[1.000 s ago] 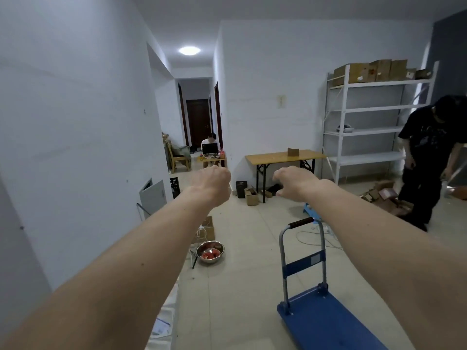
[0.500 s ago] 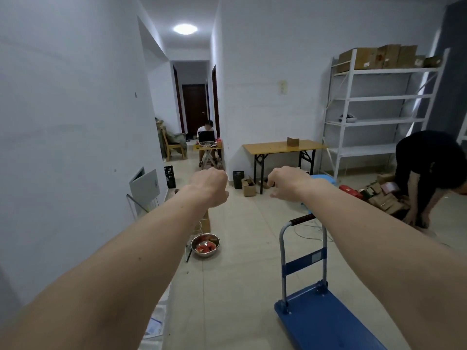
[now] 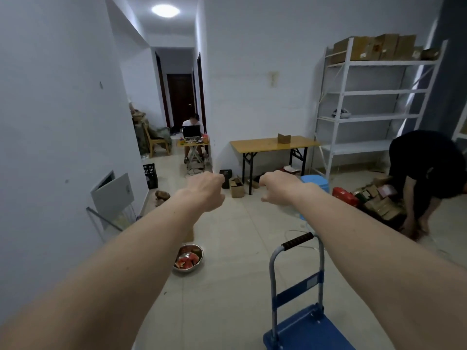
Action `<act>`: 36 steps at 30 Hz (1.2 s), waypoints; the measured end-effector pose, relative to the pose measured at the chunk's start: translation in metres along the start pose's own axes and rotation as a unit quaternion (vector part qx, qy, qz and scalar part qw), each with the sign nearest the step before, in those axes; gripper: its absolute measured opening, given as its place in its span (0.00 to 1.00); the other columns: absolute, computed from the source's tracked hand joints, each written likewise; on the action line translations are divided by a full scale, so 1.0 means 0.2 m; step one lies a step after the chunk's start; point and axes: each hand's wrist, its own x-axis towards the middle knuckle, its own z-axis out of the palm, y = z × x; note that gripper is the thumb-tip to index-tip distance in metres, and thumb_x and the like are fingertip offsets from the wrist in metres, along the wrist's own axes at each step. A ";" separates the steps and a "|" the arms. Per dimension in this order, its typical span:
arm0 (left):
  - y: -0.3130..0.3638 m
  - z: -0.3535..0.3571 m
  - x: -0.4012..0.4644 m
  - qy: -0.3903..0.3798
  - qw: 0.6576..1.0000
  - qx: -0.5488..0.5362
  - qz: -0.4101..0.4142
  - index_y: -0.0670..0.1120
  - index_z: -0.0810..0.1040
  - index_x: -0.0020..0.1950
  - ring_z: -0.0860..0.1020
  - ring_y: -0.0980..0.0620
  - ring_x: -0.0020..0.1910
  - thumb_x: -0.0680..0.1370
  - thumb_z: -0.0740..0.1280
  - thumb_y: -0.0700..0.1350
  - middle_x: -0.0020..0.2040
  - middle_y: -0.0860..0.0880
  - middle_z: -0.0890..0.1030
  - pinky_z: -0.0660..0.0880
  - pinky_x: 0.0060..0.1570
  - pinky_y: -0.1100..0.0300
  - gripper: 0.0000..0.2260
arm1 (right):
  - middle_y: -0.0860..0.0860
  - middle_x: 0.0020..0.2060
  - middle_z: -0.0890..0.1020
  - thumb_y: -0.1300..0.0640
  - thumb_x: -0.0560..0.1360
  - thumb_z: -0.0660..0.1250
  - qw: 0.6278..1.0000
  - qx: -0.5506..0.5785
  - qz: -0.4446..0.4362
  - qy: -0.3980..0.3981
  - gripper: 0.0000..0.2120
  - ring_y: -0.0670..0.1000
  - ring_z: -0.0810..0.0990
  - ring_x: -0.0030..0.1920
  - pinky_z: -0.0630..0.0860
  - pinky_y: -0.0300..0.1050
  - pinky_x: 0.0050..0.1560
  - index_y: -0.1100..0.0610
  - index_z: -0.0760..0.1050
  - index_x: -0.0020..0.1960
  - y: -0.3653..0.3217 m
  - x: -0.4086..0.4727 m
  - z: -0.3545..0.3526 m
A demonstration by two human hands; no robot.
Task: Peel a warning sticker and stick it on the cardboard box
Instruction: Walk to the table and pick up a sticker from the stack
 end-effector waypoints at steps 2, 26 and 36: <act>-0.03 0.05 0.12 -0.006 1.000 0.012 -0.002 0.44 0.73 0.62 0.78 0.43 0.53 0.77 0.63 0.47 0.58 0.43 0.79 0.76 0.47 0.51 0.15 | 0.56 0.57 0.78 0.53 0.75 0.66 1.000 0.003 -0.002 -0.011 0.17 0.58 0.77 0.55 0.76 0.54 0.53 0.59 0.72 0.61 0.03 0.13 0.04; -0.95 0.76 2.15 -0.049 0.997 -0.015 0.050 0.45 0.77 0.58 0.79 0.45 0.53 0.76 0.64 0.50 0.56 0.46 0.80 0.74 0.43 0.54 0.14 | 0.56 0.59 0.78 0.55 0.74 0.67 0.997 0.013 0.080 -0.018 0.20 0.58 0.77 0.57 0.77 0.53 0.56 0.58 0.71 0.64 0.39 2.31 0.29; -0.92 1.06 3.19 -0.068 0.995 -0.030 0.061 0.43 0.77 0.50 0.78 0.45 0.44 0.77 0.63 0.49 0.48 0.44 0.79 0.71 0.36 0.55 0.10 | 0.55 0.61 0.77 0.53 0.72 0.70 0.990 0.054 0.128 -0.023 0.23 0.57 0.76 0.58 0.75 0.53 0.58 0.56 0.71 0.65 0.97 3.15 0.52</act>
